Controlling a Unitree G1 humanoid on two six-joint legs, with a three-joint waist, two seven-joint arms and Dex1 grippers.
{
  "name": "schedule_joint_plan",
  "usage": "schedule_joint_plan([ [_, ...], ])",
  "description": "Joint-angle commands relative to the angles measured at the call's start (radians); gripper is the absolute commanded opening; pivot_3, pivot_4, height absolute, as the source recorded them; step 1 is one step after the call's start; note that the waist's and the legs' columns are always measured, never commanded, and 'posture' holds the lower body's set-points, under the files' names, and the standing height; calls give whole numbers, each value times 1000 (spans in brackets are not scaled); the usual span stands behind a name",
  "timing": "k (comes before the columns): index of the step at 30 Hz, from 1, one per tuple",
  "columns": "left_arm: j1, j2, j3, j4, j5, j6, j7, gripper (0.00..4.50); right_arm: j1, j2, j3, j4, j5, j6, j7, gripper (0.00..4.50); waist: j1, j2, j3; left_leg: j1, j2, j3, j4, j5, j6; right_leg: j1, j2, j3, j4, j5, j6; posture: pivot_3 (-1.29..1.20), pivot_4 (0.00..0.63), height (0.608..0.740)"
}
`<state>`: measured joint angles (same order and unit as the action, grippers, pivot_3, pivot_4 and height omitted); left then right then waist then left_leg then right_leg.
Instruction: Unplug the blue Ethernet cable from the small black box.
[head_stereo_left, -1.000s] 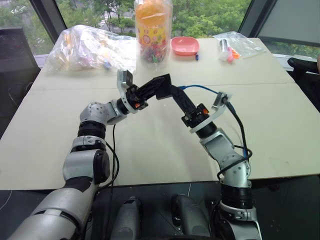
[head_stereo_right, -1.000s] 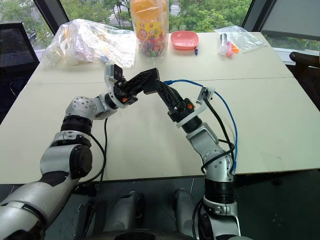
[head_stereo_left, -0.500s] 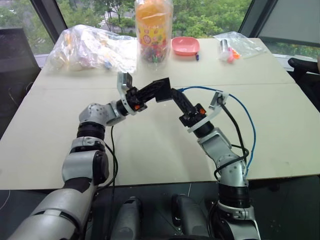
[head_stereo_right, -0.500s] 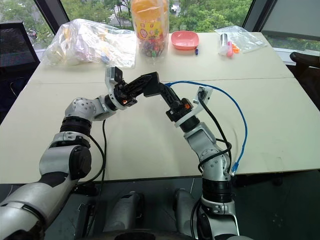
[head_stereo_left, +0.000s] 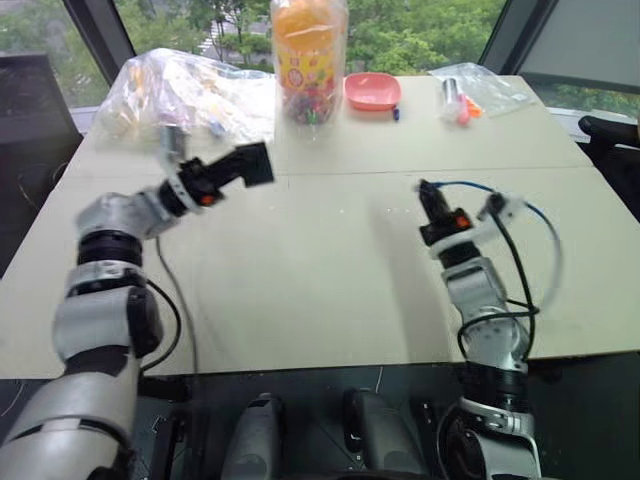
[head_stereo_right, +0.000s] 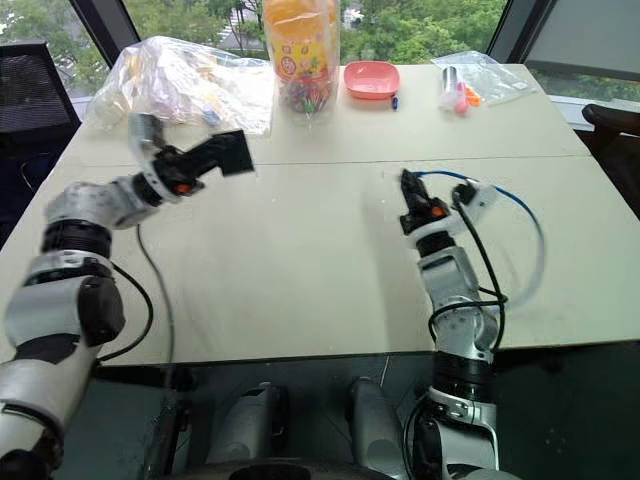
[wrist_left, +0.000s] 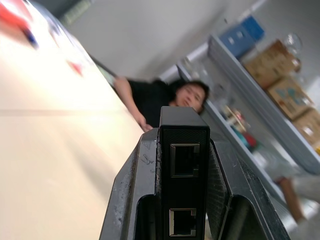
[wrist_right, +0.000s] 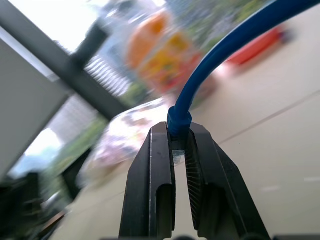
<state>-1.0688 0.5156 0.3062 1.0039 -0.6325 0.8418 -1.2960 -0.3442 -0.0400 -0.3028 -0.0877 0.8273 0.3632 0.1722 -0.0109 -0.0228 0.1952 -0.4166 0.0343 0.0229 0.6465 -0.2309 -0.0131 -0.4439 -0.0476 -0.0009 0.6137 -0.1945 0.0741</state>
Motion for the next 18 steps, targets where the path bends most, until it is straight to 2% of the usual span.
schedule_joint_plan([
  [1, -13, -60, -11, -24, 12, -29, -3, 528, -27, 29, 28, -19, -6, -13, 4, 91, 2, 0, 0, 0, 0, 0, 0, 0, 0, 0, 0, 0, 0, 0, 0, 0, 150, 740],
  [3, 7, -90, -32, -59, 45, -96, 18, 528, -25, 23, 31, -8, -30, -7, -11, 91, -3, 0, 0, -1, 0, 0, 2, 0, 0, 0, -1, 0, 0, 0, -1, 0, 150, 740],
  [6, 50, -228, -112, -157, 180, -401, 205, 528, -23, -50, 32, 80, -167, 6, -104, 91, 2, 0, 0, -2, -1, 1, 3, 0, 0, 0, -2, 1, -1, 0, -1, 0, 150, 740],
  [11, 88, -357, -182, -193, 308, -674, 366, 528, -41, -161, 35, 146, -290, 24, -143, 91, 4, 0, 0, -4, -3, 3, 3, 0, 0, -2, -4, 2, -1, 0, 0, 0, 150, 740],
  [15, 123, -449, -276, -170, 434, -889, 473, 528, -79, -252, 56, 176, -358, 51, -105, 1701, -3, 0, 0, -4, -3, 3, 2, 0, 0, -2, -3, 2, -1, 1, 1, 0, 150, 740],
  [18, 118, -499, -307, -106, 495, -1005, 563, 528, -69, -310, 110, 137, -393, 110, -48, 3312, -3, 0, 0, -3, -2, 3, 2, 0, 0, -2, -1, 3, -1, 1, 1, 0, 150, 740],
])
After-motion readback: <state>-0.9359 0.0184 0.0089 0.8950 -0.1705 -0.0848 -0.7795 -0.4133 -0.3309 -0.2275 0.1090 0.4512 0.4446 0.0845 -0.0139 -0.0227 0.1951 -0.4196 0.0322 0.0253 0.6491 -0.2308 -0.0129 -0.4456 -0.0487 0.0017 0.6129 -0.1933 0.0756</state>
